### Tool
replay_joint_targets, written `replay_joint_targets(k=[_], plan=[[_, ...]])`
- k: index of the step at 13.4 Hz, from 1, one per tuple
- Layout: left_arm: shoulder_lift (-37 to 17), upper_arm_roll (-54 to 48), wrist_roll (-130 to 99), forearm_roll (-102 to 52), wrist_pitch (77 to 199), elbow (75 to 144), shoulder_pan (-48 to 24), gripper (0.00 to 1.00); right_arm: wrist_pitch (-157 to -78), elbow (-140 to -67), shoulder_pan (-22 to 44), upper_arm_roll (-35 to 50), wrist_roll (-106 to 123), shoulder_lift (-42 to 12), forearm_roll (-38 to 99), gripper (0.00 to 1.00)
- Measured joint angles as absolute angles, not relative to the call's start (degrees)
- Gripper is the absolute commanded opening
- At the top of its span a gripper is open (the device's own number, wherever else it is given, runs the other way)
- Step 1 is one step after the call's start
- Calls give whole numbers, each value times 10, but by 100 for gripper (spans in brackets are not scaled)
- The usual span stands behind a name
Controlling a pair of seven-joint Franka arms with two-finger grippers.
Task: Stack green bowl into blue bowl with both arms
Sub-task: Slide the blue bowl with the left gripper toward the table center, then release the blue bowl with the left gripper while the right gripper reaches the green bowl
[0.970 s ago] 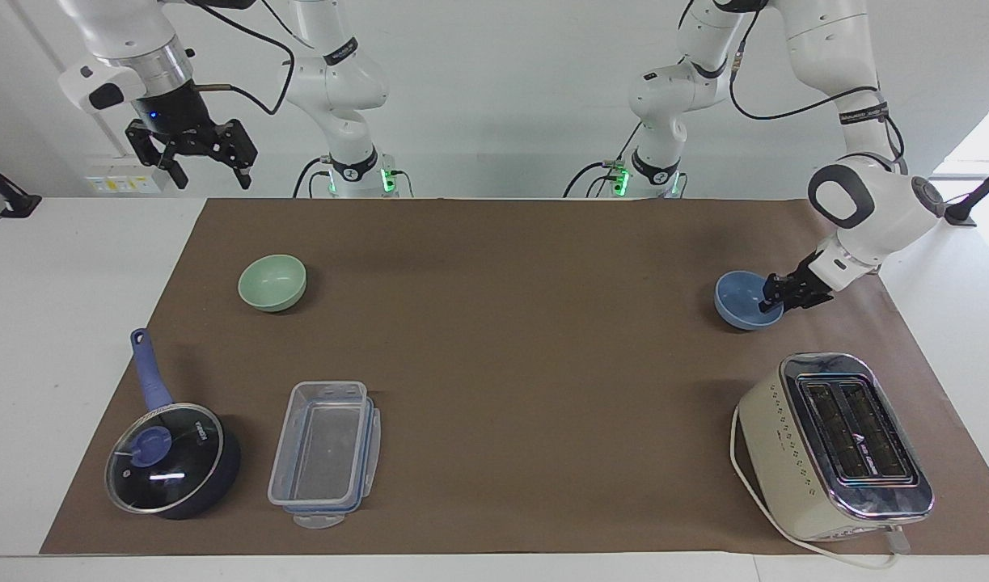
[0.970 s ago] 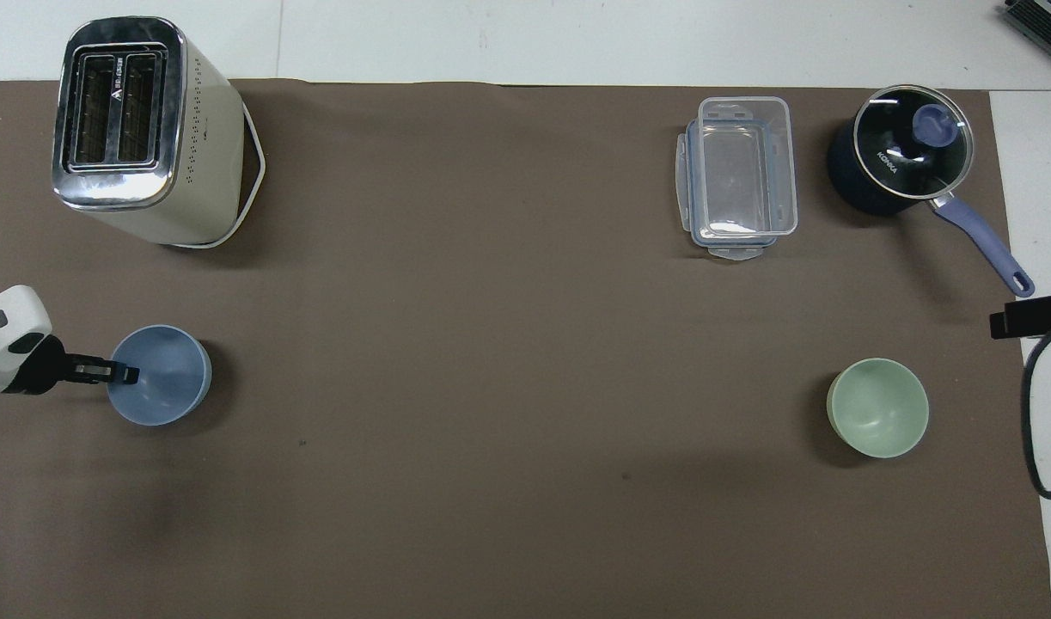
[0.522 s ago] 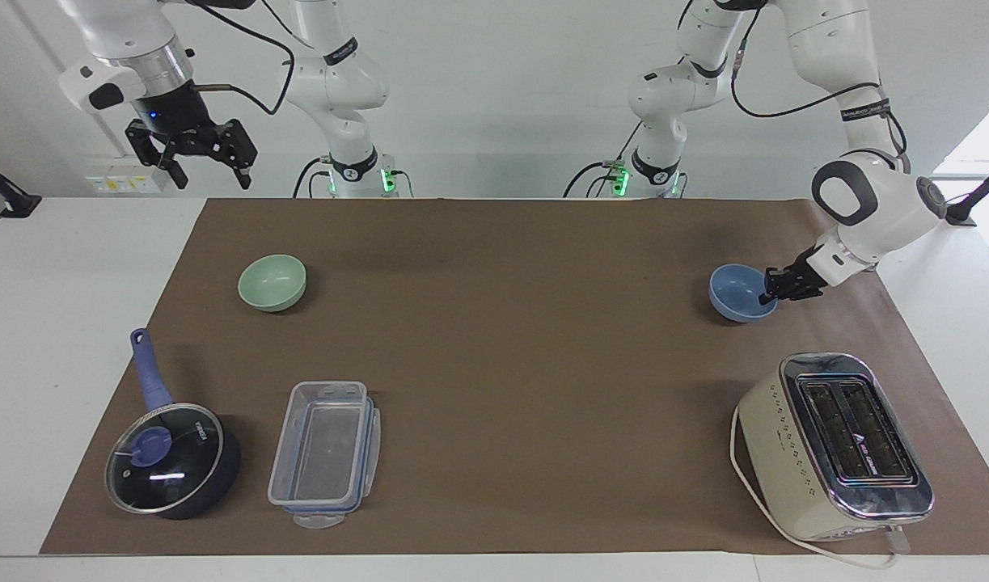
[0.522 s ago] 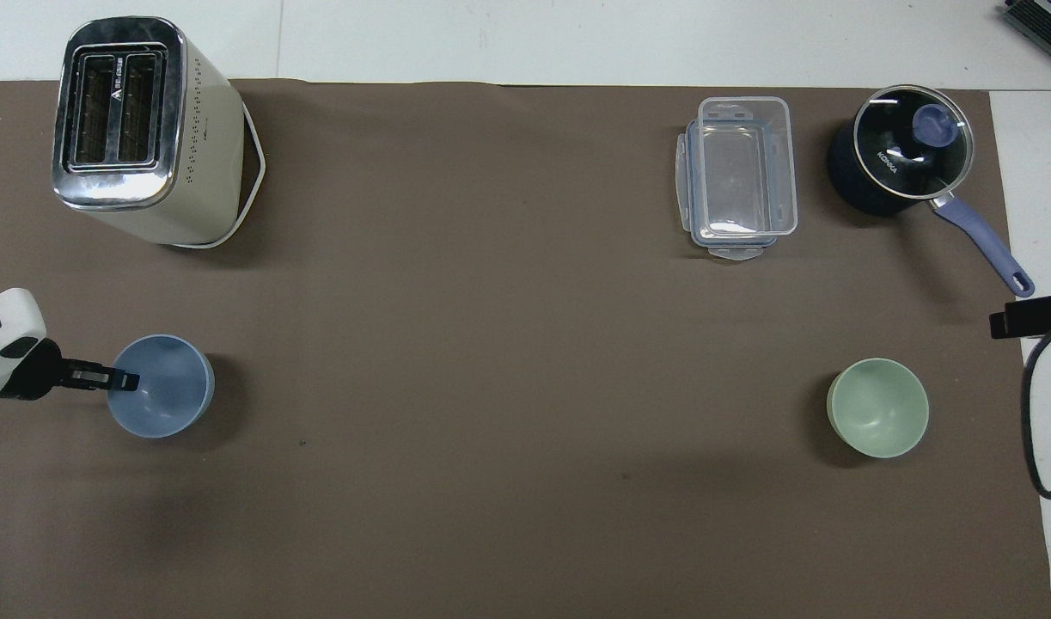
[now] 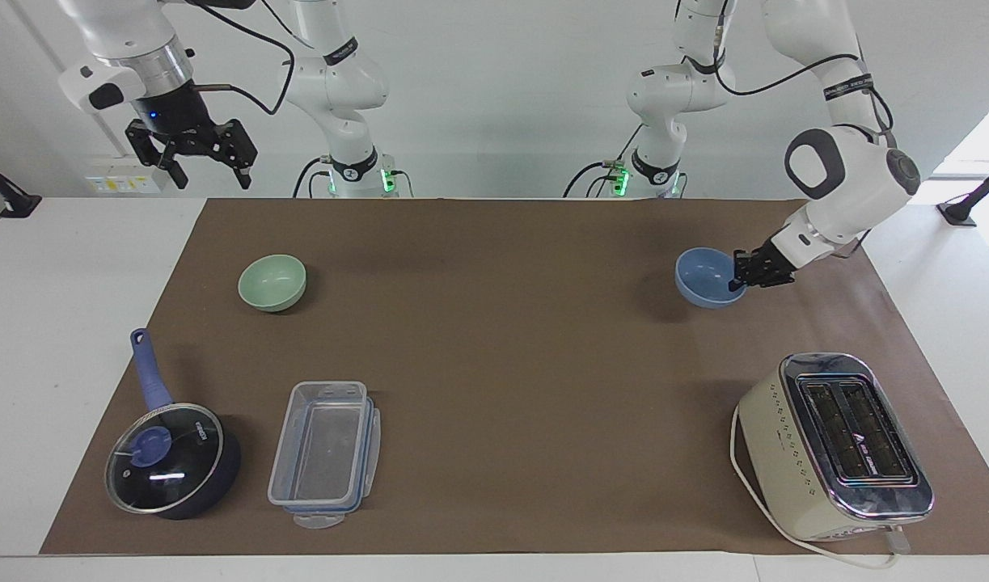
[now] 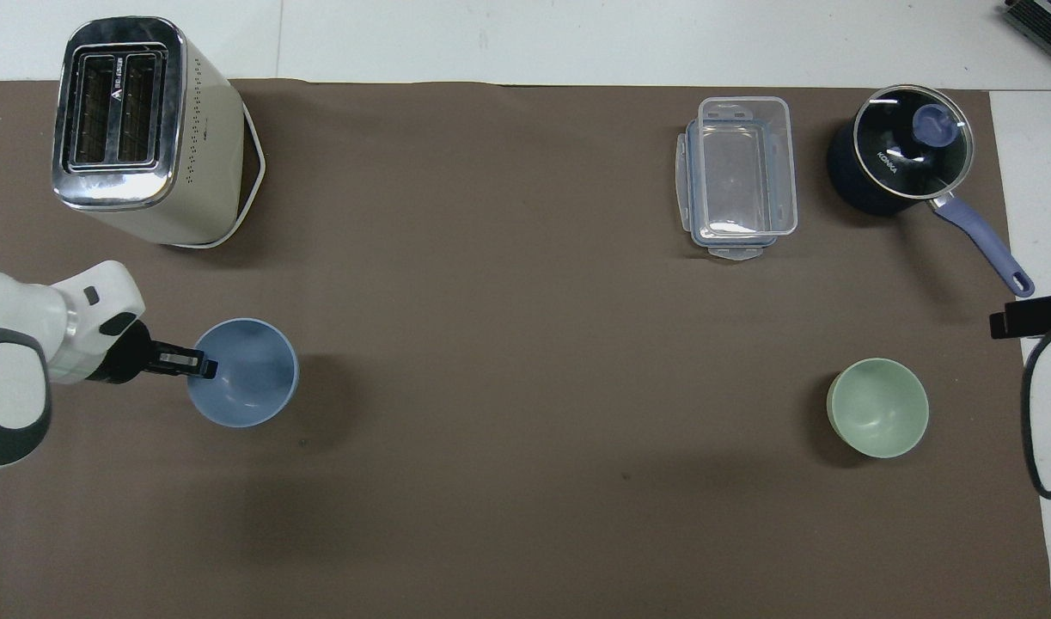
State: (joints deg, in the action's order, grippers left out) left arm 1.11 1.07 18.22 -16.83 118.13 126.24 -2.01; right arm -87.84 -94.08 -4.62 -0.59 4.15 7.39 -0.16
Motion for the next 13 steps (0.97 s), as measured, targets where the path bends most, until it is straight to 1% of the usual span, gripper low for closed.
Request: replay_joint_targets(k=[4,7,10,11,12,13], plan=[[0,7,-17,-168,1252,1264,-172,0,-878,-941,-46,-6,41,74,-2,100],[-35,4,-144,-168,1332,1265,-289,0,-878,-941,-46,-6,41,74,-2,100],[-64,4,-197,-168,1380,1264,-362,0,-878,-941,-46,-6,41,74,-2,100],[-69,4,-201,-168,1389,1263,-376,7,-878,-941,-46,-6,41,74,-2,100],[-71,4,-202,-168,1394,1263,-385,11,-878,-941,-46,-6,41,74,-2,100],[-71,4,-202,-168,1395,1263,-392,21,-879,-941,-47,-6,41,74,-2,100]])
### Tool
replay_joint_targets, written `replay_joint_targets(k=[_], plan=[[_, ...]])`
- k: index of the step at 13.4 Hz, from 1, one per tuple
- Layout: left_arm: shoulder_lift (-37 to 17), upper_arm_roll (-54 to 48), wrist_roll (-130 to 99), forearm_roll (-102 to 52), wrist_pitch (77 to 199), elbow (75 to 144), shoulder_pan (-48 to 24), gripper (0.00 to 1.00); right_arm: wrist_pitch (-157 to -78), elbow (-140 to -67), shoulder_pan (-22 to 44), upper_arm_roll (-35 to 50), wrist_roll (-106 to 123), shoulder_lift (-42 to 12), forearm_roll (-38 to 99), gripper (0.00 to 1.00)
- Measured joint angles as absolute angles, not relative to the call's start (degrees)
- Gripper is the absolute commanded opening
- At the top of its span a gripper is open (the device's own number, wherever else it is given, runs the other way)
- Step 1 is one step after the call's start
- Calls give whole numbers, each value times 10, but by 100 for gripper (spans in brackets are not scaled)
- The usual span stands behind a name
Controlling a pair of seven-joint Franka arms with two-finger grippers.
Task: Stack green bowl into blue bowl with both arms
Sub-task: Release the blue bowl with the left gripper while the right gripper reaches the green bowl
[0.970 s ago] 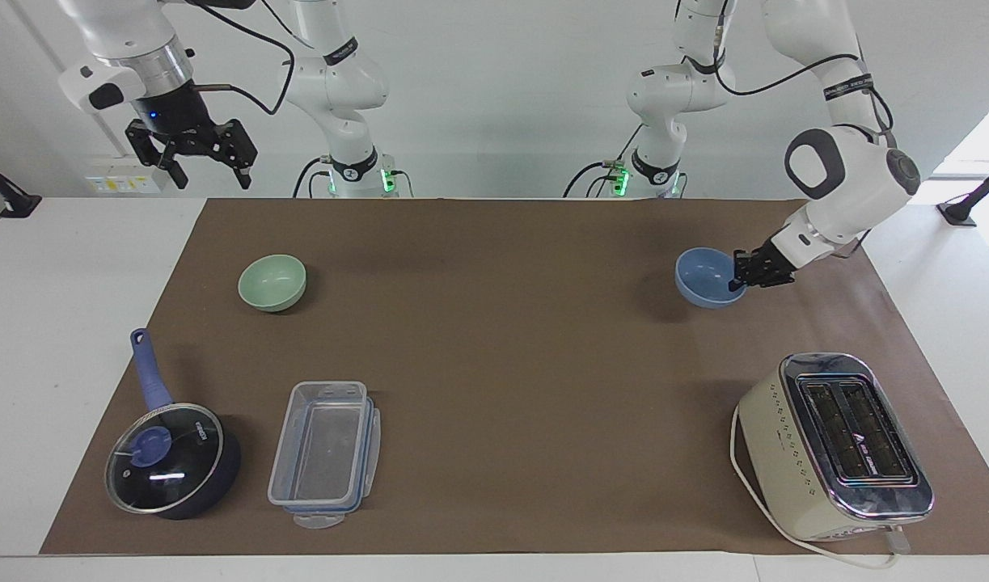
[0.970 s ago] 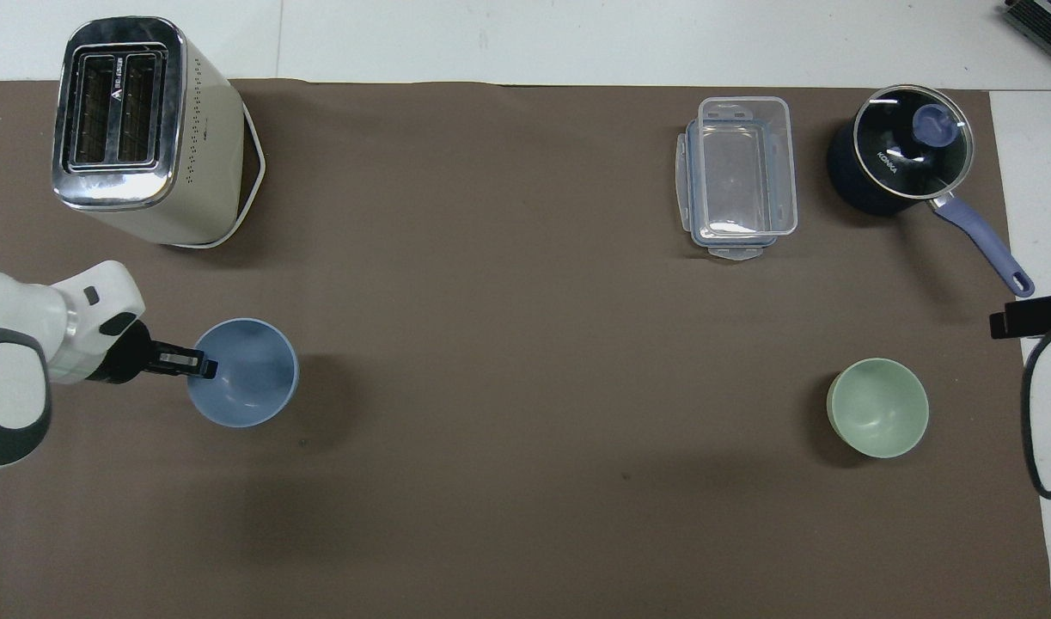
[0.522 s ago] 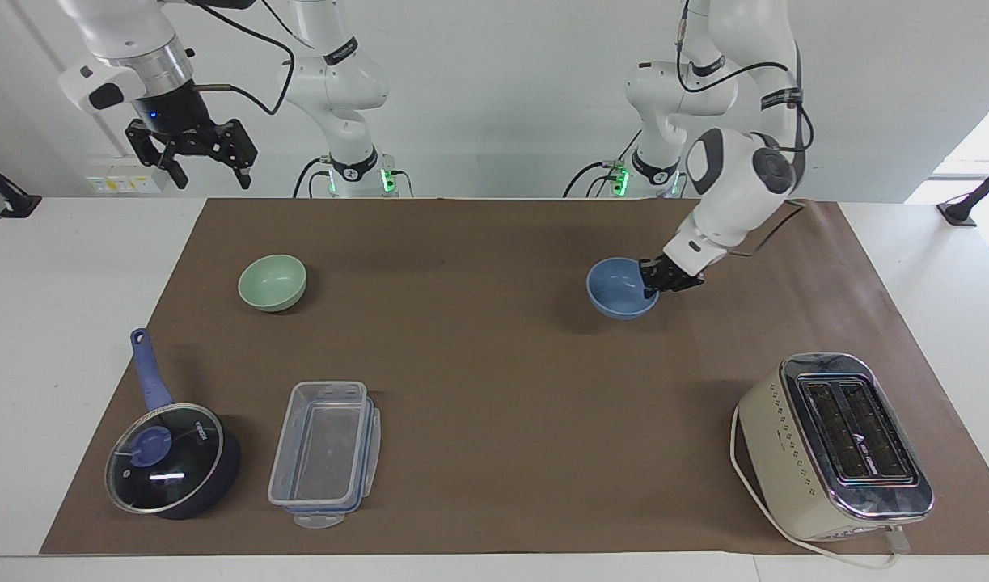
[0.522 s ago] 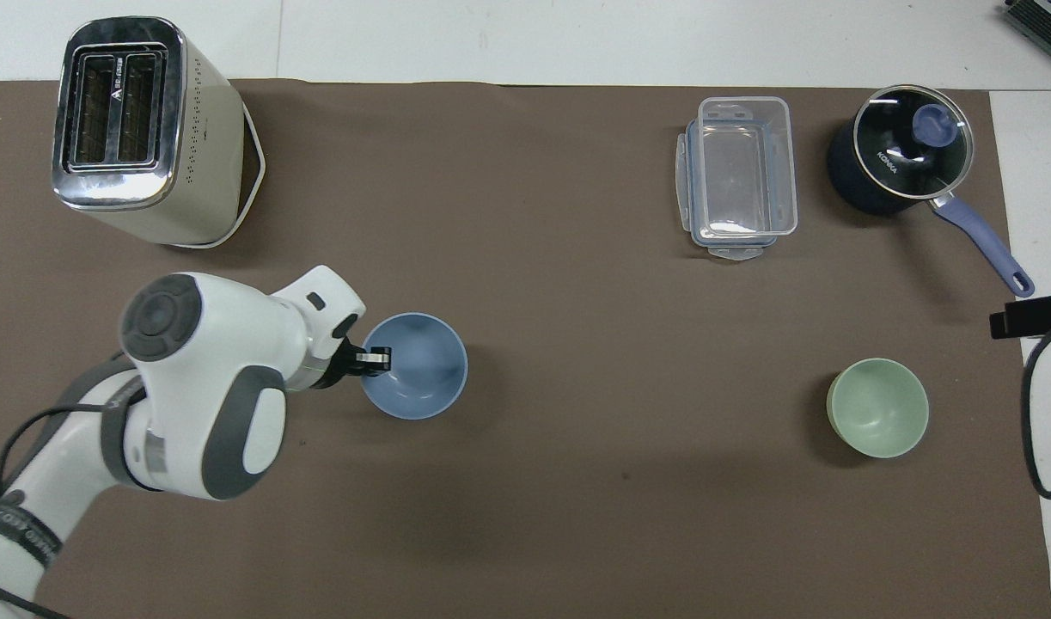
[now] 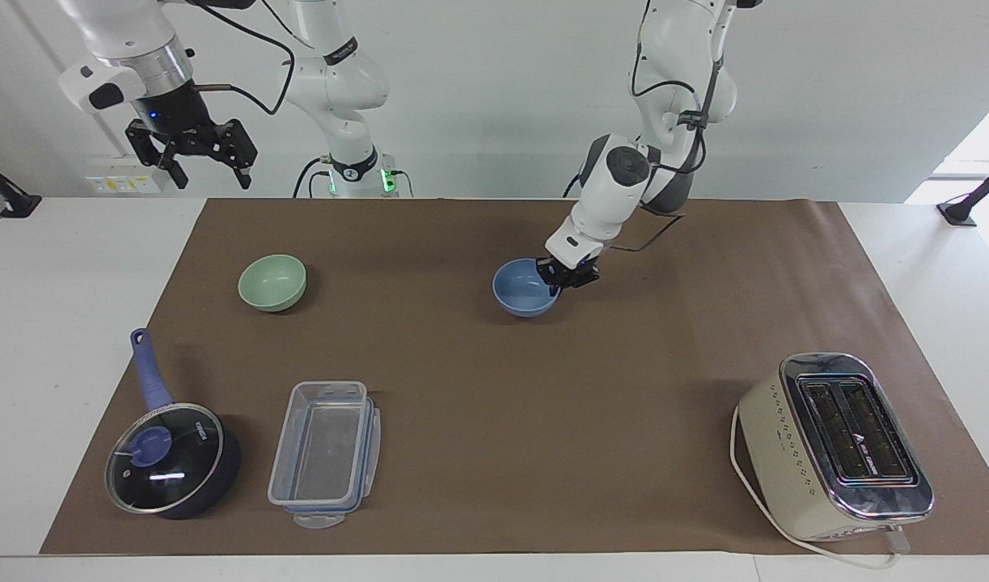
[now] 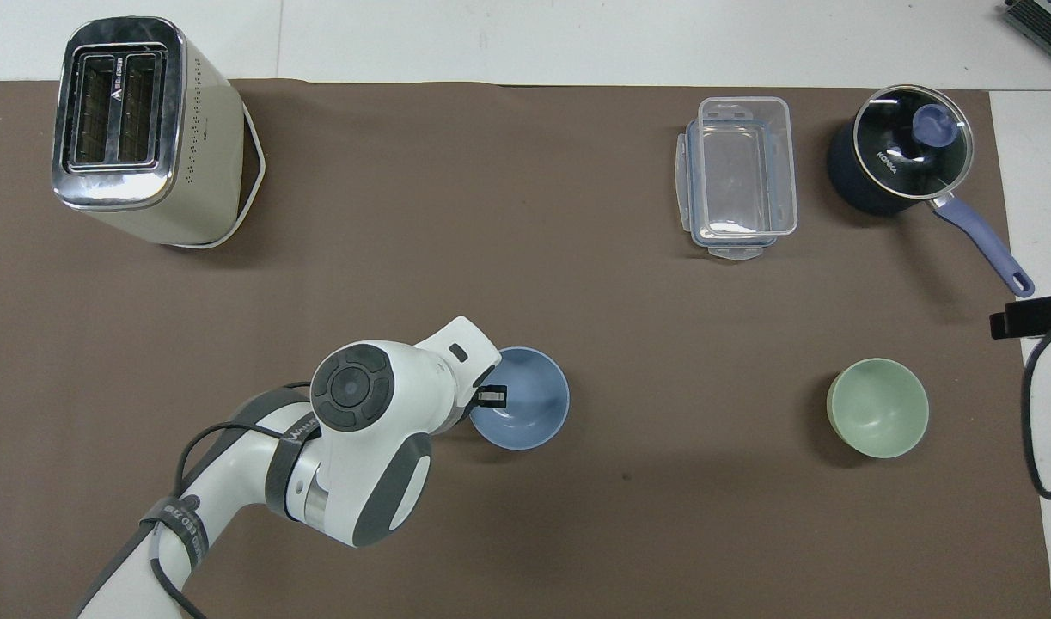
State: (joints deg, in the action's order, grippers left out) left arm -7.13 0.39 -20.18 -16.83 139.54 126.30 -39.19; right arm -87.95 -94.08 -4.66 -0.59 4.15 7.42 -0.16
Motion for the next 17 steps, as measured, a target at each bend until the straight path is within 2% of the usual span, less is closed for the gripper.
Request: replay_joint_targets(k=[1,4,6,8,9,10,13,17], plan=[[-71,4,-202,-168,1396,1263,-396,32,-881,-941,-47,-6,41,74,-2,100],[-71,8,-202,-168,1395,1263,-398,41,-884,-955,-51,-6,41,74,-2,100],[-71,15,-201,-168,1395,1261,-398,52,-917,-988,-54,-6,46,73,-2,100],[-70,21,-201,-163,1392,1252,-392,76,-969,-1037,-65,-7,79,70,-2,100],[-69,25,-201,-142,1383,1243,-383,93,-997,-1063,-74,-9,98,68,-2,100],[-67,27,-201,-111,1369,1229,-367,100,-1022,-1086,-81,-10,114,66,-2,100],[-46,31,-180,-52,1304,1185,-301,100,-1072,-1140,-90,-11,144,61,-2,100],[22,34,-36,-45,1210,1156,-189,100,-1180,-1227,-107,-12,191,46,-2,100]])
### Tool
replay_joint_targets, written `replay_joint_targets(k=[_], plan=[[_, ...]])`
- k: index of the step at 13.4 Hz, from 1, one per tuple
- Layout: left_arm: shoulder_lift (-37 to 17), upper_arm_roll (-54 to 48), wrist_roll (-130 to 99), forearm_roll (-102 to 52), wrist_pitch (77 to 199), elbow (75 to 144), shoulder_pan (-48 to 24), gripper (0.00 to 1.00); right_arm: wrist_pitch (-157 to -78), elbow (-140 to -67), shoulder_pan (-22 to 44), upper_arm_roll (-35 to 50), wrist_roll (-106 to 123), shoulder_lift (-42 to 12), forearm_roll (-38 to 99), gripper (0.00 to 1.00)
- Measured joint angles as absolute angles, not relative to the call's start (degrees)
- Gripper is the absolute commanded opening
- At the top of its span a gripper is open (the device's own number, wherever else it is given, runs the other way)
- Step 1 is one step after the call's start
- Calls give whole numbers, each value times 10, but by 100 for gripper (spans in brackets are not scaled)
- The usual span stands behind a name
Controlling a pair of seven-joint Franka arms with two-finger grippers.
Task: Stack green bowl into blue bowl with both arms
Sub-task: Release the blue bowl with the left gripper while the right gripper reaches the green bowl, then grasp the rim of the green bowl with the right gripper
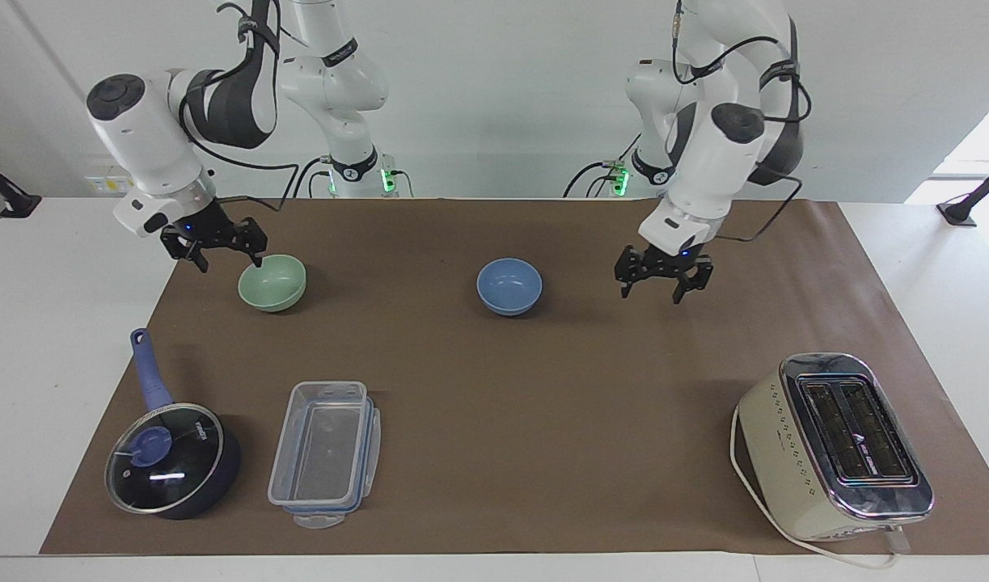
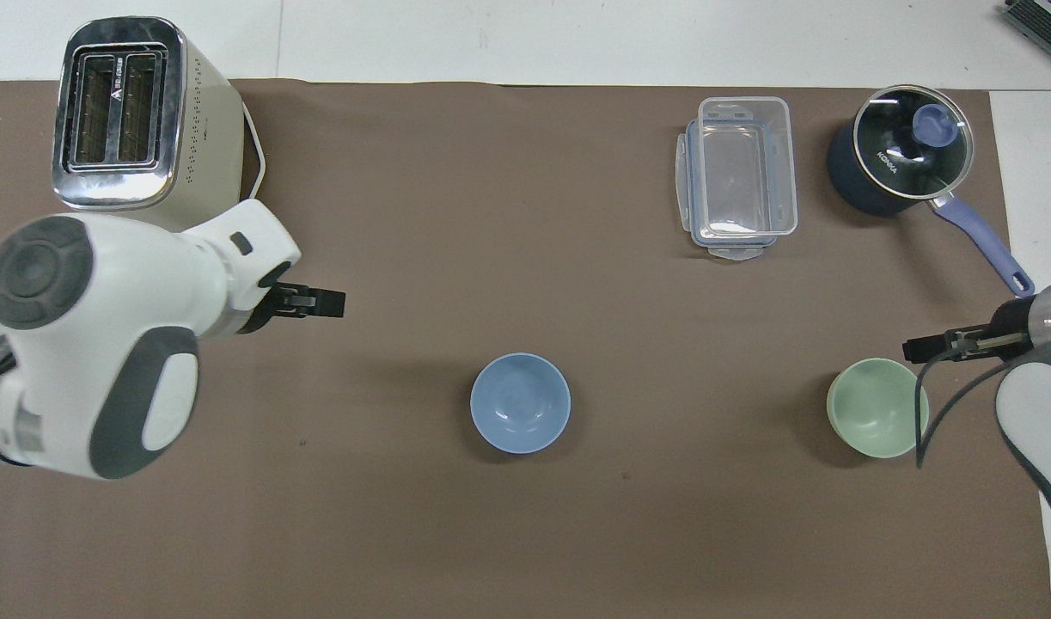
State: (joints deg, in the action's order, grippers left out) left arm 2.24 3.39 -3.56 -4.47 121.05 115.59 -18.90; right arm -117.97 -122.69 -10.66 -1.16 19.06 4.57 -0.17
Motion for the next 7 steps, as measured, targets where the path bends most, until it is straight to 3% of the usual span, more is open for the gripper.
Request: replay_joint_targets(k=[4,7], plan=[[38,35,54,-44,1078,1056,-104,100,-1284,-1297,-135,-12,256,24,-2,100],[25,35,70,-37,1019,988,-85,100,-1334,-1328,-161,-12,293,6,-2,100]])
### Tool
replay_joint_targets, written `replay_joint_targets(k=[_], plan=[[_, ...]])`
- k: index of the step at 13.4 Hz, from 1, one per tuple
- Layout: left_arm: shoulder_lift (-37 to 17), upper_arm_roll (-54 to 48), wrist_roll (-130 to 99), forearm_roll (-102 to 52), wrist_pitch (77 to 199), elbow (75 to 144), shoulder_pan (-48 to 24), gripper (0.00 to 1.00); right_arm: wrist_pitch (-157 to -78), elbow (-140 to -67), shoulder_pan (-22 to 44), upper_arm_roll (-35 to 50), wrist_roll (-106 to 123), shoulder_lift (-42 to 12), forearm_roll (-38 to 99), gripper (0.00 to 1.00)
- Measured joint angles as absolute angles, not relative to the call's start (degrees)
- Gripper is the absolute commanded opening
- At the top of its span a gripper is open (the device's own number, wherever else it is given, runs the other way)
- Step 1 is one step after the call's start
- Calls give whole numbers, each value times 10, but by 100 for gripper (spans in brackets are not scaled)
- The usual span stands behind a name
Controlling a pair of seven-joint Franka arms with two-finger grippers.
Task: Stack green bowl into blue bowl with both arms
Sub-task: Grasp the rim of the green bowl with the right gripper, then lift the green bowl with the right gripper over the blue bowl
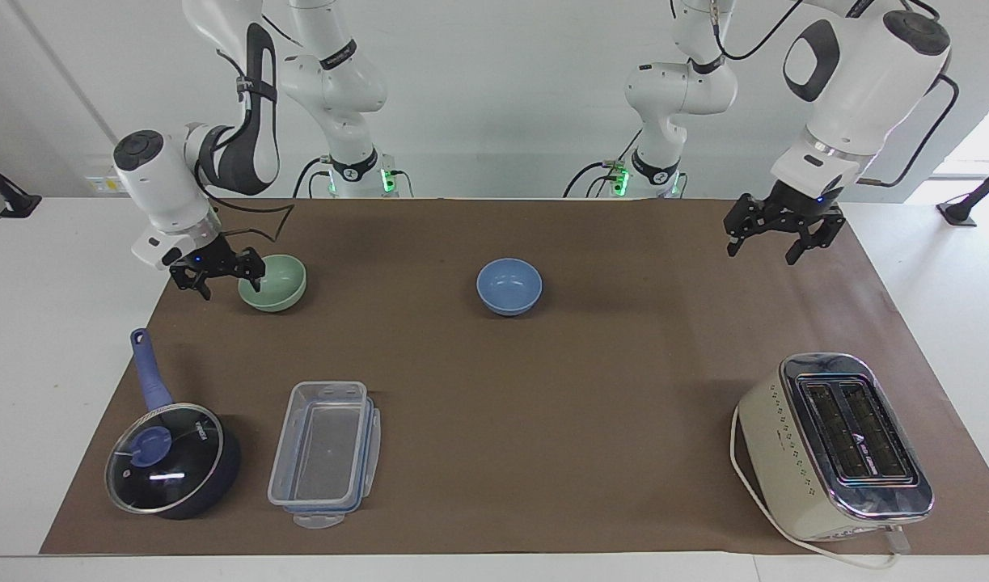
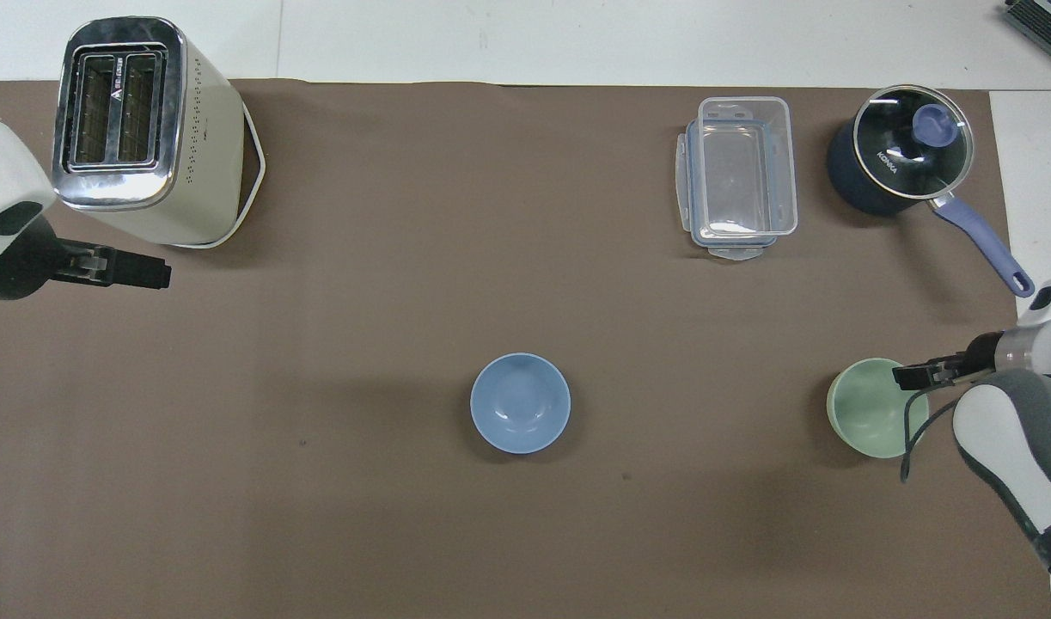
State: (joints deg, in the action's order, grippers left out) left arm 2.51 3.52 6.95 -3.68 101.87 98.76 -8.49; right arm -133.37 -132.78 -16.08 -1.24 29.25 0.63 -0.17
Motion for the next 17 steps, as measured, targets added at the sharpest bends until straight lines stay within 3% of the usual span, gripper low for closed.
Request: replay_joint_targets(k=[3,4,7,8,13,17], plan=[[-1,35,69,-15,959,919,-83,100,-1334,-1346,-162,-13,326,5,-2,100],[-5,35,69,-13,952,909,-82,100,-1334,-1350,-164,-13,342,6,-2,82],[-7,35,69,-13,945,903,-79,100,-1334,-1359,-175,-13,394,6,-2,6],[-8,35,69,-13,942,903,-79,100,-1334,-1360,-177,-13,402,7,-2,0],[-8,36,69,-13,932,903,-68,100,-1333,-1360,-177,-13,404,7,-2,0],[-6,35,69,-13,922,903,-63,100,-1270,-1319,-176,-11,404,14,0,0]])
